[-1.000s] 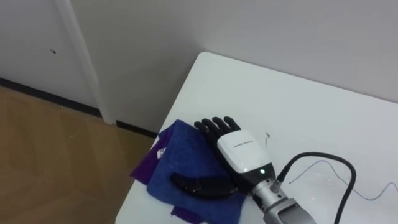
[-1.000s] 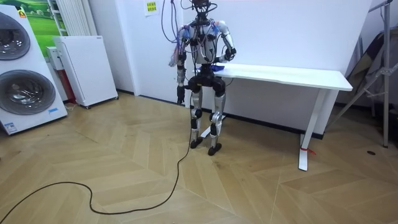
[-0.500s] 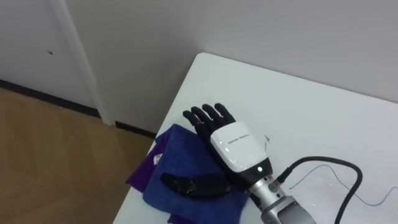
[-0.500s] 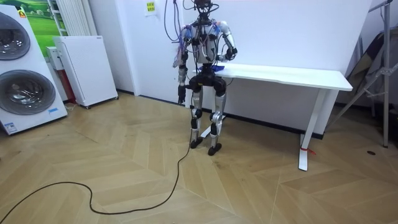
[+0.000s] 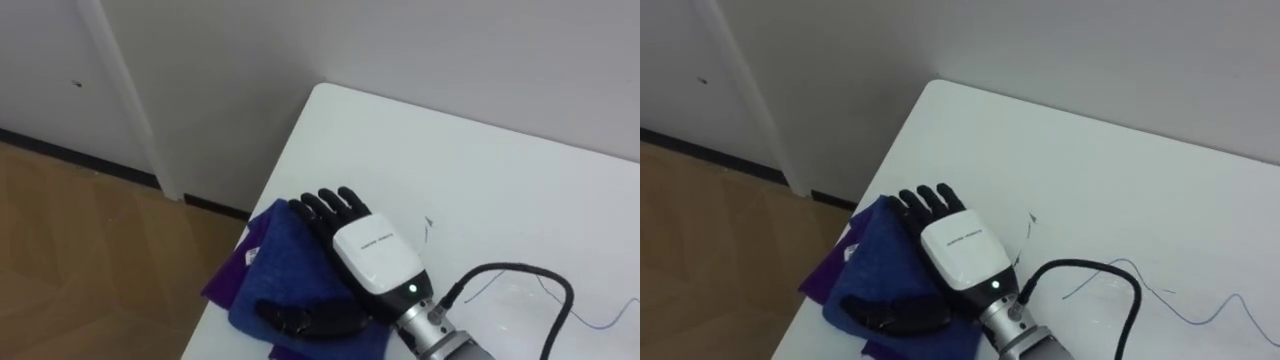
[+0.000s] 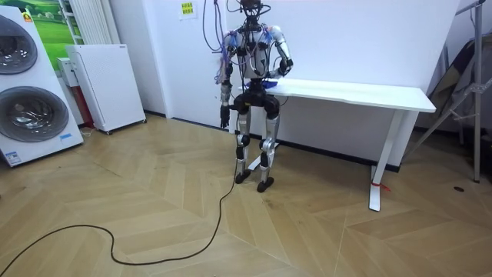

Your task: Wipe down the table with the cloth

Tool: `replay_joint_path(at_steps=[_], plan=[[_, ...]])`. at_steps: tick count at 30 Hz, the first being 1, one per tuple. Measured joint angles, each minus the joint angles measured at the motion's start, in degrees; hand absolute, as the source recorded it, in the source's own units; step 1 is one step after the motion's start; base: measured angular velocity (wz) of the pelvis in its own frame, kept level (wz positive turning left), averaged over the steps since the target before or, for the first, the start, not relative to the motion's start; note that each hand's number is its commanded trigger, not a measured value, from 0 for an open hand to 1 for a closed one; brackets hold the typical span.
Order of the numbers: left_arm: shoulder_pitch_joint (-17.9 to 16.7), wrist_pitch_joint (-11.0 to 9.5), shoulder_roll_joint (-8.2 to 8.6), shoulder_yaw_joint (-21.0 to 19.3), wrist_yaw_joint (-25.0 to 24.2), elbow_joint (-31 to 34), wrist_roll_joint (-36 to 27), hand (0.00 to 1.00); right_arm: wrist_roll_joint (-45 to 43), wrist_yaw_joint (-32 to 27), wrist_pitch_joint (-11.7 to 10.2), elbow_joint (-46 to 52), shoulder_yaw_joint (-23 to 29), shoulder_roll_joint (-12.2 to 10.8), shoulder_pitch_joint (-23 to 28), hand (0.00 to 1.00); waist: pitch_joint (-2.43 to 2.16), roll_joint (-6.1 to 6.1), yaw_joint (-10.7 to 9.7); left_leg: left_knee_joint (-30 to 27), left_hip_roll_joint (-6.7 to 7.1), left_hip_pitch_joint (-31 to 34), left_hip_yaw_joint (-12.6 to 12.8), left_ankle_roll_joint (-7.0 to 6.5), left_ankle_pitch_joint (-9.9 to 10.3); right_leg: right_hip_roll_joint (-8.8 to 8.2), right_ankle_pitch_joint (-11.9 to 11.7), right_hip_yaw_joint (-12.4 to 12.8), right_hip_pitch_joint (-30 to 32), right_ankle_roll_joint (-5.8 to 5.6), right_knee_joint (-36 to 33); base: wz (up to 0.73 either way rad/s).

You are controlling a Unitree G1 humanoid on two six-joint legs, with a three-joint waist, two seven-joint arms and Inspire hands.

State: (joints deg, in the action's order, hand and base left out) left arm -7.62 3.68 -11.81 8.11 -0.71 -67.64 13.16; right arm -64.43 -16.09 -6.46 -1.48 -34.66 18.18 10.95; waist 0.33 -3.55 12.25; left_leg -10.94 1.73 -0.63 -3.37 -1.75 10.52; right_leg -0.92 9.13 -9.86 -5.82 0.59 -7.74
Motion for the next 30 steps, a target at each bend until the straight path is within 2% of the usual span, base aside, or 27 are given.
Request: replay_joint_path(at_steps=[5, 16, 17, 18, 20, 21, 26, 30], plan=[[-0.1, 0.1, 0.0, -0.1, 0.1, 0.2, 0.0, 0.0, 1.1, 1.4, 0.1, -0.4, -0.2, 0.1, 2.1, 0.0, 0.01, 0.03, 0.0, 0.0, 0.03, 0.0, 0.0, -0.08, 0.1, -0.07, 0.0, 0.0, 0.1, -0.02, -0.1, 0.0], [0.1, 0.1, 0.02, -0.1, 0.4, 1.3, 0.8, 0.0, 3.5, 0.5, -0.4, -5.0, -0.4, -1.2, 1.7, 0.0, -0.09, -0.12, -1.0, -0.1, 0.07, 0.0, 0.0, -0.1, 0.1, -0.12, 0.0, -0.3, -0.1, -0.02, 0.0, 0.0], [0.1, 0.1, 0.02, -0.1, 0.5, 1.5, 0.8, 0.0, 3.5, 0.4, -0.5, -5.3, -0.4, -1.2, 1.5, 0.06, -0.13, -0.19, -1.0, -0.1, 0.09, 0.0, 0.0, -0.1, 0.1, -0.14, 0.0, -0.4, -0.1, -0.03, 0.0, 0.0], [0.1, 0.1, 0.02, -0.1, 0.6, 1.5, 0.8, 0.0, 3.5, 0.2, -0.5, -5.4, -0.4, -1.2, 1.5, 0.33, -0.15, -0.24, -1.0, -0.1, 0.09, 0.0, 0.0, -0.1, 0.1, -0.14, 0.0, -0.4, -0.1, -0.02, 0.0, 0.0], [0.1, 0.1, 0.01, -0.1, 0.6, 1.5, 0.8, 0.0, 3.7, -0.1, -0.5, -6.0, -0.5, -1.2, 1.4, 0.65, -0.24, -0.45, -1.0, -0.3, 0.09, 0.0, 0.0, -0.1, 0.1, -0.15, 0.0, -0.4, -0.1, -0.02, 0.0, 0.0], [0.1, 0.1, 0.01, -0.2, 0.5, 1.5, 0.8, 0.0, 3.7, -0.1, -0.5, -6.1, -0.5, -1.3, 1.4, 1.0, -0.25, -0.5, -1.0, -0.3, 0.09, 0.0, 0.0, -0.1, 0.1, -0.15, 0.0, -0.4, -0.1, -0.02, 0.0, 0.0], [-0.5, 0.1, 0.0, -0.2, 0.4, 2.5, 0.8, 0.0, 5.3, -2.6, -0.5, -6.5, 0.3, -2.6, -0.6, 1.0, -0.37, -0.76, -1.2, -0.6, 0.14, 0.1, 0.0, -0.1, 0.1, -0.22, 0.0, -0.9, -0.2, -0.03, 0.0, 0.0], [-0.6, 0.1, 0.01, -0.2, 0.3, 2.6, 0.8, 0.0, 5.6, -3.8, -0.5, -6.3, 1.2, -2.6, -1.9, 1.0, -0.45, -0.87, -1.3, -0.7, 0.31, 0.0, -0.2, -0.15, 0.1, -0.35, 0.0, -1.3, -0.4, -0.07, 0.0, 0.01]])
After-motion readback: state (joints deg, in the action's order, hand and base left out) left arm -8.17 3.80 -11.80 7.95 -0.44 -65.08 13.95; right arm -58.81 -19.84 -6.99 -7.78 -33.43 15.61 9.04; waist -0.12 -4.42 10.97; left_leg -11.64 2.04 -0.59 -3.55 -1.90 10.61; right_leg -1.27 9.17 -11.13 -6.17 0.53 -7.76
